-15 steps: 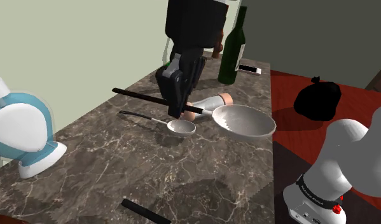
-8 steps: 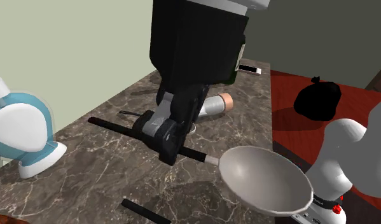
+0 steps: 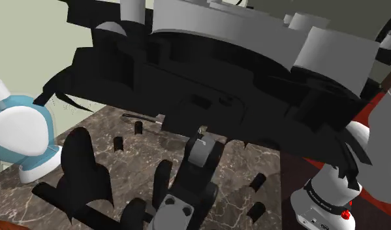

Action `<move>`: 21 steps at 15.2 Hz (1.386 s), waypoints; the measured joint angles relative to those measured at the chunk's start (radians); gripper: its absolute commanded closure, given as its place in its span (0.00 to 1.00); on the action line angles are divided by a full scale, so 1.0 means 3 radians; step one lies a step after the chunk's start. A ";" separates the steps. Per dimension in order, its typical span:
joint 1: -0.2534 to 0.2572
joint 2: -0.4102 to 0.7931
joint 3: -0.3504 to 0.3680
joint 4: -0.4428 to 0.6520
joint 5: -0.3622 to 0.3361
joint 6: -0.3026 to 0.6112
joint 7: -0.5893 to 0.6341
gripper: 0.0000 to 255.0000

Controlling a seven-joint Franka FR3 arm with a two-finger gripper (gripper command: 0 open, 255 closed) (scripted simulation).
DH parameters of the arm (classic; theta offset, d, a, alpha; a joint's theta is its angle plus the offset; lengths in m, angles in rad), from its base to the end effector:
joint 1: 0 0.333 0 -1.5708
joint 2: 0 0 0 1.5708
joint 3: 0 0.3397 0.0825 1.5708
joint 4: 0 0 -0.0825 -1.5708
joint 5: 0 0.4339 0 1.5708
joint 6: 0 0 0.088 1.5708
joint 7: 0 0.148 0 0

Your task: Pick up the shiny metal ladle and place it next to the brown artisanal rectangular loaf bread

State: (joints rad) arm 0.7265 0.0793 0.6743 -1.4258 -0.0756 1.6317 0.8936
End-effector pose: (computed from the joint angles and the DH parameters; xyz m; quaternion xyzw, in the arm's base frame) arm 0.1349 0.6234 0.6508 -0.9662 -0.2474 -0.0415 0.0600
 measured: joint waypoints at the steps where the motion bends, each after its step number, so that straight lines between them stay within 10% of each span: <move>1: 0.0068 0.0066 0.0044 0.0055 -0.0061 -0.0008 0.0105 1.00; 8: 0.0654 0.0714 0.0212 0.0730 -0.0594 -0.0222 0.0709 1.00; 21: 0.0478 0.0530 0.0207 -0.0092 -0.0468 0.0448 0.0722 1.00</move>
State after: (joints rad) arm 0.8698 0.2384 0.7363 -1.4533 -0.2160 1.7660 1.1102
